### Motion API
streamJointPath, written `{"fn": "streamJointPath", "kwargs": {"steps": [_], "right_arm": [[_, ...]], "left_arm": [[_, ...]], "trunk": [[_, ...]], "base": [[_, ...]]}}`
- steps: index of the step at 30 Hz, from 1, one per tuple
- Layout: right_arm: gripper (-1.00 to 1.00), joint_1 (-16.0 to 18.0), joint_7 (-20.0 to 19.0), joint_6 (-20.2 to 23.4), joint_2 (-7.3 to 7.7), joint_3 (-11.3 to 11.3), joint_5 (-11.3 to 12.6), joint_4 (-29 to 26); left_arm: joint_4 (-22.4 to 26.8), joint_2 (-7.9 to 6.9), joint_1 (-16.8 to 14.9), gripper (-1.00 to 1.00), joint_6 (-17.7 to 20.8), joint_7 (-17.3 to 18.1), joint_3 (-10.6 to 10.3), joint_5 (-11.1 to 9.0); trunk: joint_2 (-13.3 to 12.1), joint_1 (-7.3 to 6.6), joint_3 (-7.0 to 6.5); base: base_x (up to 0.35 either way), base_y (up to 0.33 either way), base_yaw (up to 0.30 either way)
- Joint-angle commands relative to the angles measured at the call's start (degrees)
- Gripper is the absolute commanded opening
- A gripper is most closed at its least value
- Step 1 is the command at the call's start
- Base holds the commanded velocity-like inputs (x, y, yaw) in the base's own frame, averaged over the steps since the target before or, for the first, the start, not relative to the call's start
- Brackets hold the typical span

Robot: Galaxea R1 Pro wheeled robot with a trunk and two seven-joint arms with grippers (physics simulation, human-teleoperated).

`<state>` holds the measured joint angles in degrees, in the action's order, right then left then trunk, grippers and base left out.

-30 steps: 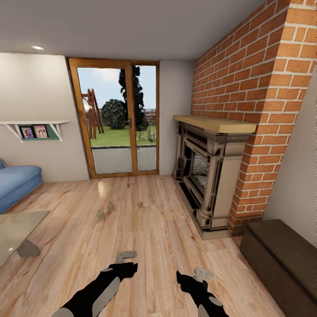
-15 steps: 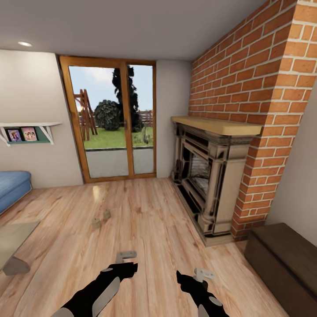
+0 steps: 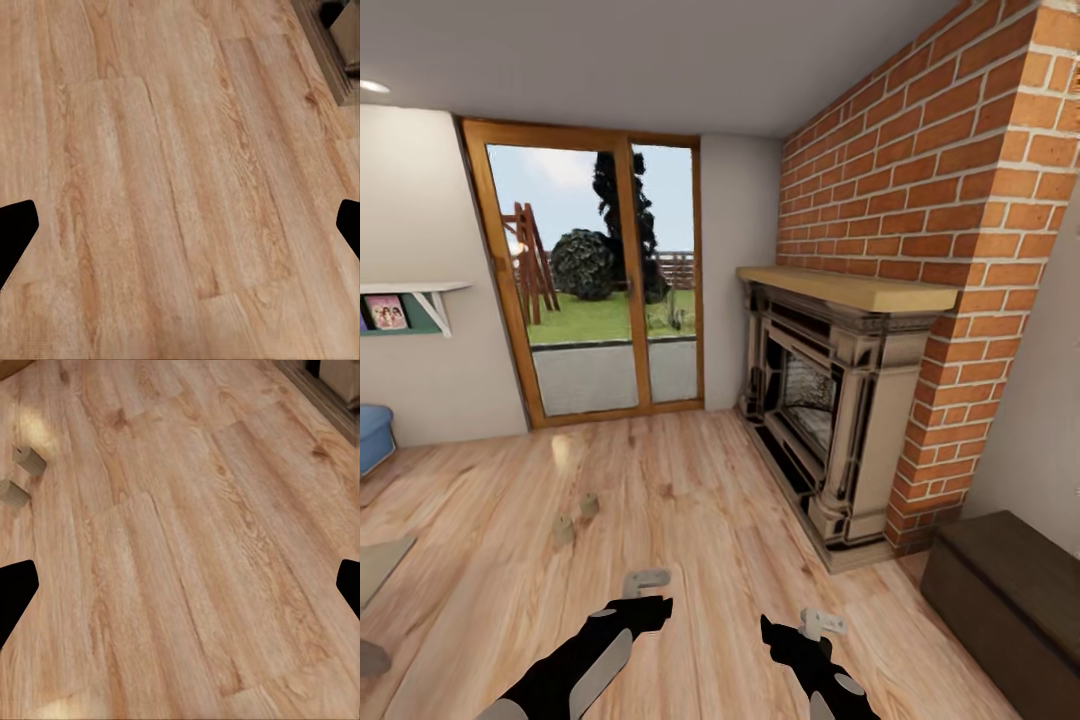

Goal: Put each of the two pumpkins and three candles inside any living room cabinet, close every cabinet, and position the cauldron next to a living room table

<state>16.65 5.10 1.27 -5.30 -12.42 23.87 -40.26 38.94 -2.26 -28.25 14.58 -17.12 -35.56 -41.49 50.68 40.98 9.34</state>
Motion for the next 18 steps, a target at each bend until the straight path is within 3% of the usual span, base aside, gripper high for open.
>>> {"fn": "streamJointPath", "kwargs": {"steps": [1, 18], "right_arm": [[1.0, 0.05, 0.45, 0.13, 0.03, -0.25, 0.47, -0.09], [1.0, 0.05, 0.43, 0.13, 0.03, -0.24, 0.47, -0.09]], "left_arm": [[0.17, -0.11, -0.05, 1.0, 0.1, -0.55, -0.39, -0.52], [0.17, -0.11, -0.05, 1.0, 0.1, -0.55, -0.42, -0.52]], "trunk": [[0.06, 0.04, 0.04], [0.06, 0.04, -0.77]], "base": [[0.237, 0.212, -0.235], [0.211, 0.178, -0.244]]}}
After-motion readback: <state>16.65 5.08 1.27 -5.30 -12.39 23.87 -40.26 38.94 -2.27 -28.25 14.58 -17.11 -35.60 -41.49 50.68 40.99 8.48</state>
